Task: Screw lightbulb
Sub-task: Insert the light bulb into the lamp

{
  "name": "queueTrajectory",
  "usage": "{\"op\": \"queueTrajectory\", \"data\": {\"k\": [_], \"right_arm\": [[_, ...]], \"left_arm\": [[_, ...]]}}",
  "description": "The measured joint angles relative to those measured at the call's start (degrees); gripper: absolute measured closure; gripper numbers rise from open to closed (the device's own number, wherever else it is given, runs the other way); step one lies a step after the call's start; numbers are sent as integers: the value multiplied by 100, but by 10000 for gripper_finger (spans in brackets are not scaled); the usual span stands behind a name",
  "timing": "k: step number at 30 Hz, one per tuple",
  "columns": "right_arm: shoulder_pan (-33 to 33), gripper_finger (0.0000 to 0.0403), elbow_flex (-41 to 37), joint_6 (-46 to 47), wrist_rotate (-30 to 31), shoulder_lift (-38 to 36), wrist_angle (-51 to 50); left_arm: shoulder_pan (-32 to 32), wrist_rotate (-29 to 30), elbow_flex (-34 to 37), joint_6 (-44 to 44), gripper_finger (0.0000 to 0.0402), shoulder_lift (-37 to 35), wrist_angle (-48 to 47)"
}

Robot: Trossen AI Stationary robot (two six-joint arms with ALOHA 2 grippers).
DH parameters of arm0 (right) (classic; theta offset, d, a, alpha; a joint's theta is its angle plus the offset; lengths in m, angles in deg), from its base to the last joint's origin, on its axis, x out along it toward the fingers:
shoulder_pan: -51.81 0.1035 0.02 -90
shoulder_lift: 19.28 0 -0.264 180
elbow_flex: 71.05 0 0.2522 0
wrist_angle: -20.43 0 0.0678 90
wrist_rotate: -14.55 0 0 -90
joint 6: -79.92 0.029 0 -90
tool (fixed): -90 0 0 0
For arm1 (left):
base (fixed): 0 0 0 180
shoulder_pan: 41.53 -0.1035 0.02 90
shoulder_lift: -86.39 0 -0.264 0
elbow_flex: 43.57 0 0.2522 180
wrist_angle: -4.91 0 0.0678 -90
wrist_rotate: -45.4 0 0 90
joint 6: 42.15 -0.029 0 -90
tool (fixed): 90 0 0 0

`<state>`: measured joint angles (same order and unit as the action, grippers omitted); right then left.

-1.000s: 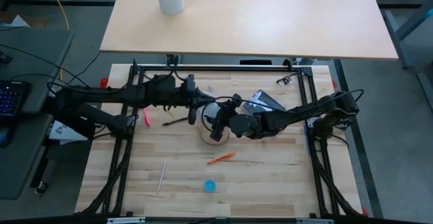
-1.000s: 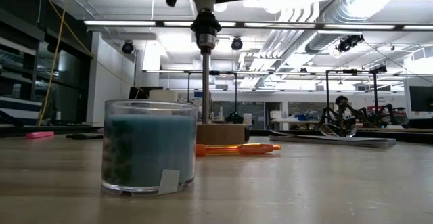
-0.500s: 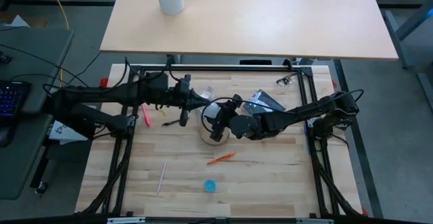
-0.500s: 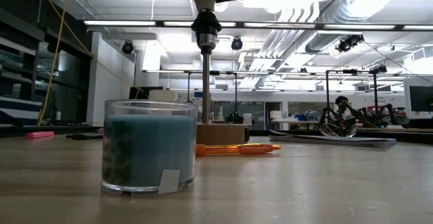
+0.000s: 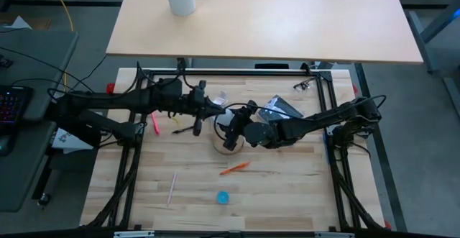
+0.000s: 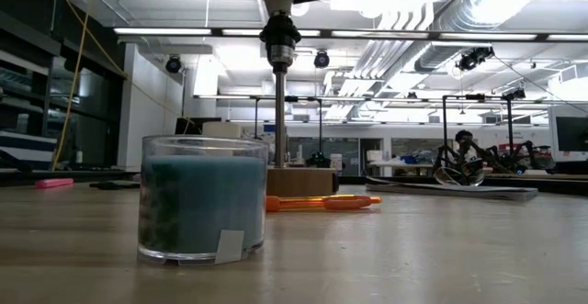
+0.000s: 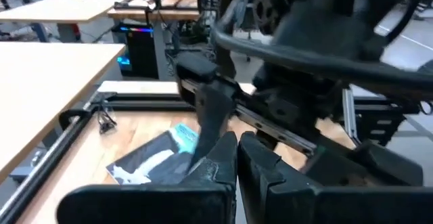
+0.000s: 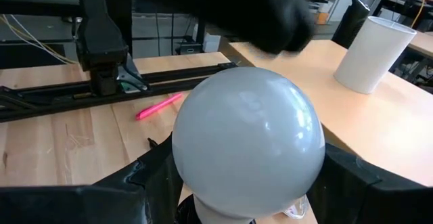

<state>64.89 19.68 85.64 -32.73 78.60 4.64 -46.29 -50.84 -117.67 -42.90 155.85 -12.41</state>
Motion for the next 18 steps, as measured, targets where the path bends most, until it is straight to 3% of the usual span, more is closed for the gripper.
{"op": "queueTrajectory", "data": {"k": [18], "right_arm": [[0, 157, 0, -22, 2, 0, -5]], "left_arm": [[-9, -43, 0, -140, 401, 1, -251]]}}
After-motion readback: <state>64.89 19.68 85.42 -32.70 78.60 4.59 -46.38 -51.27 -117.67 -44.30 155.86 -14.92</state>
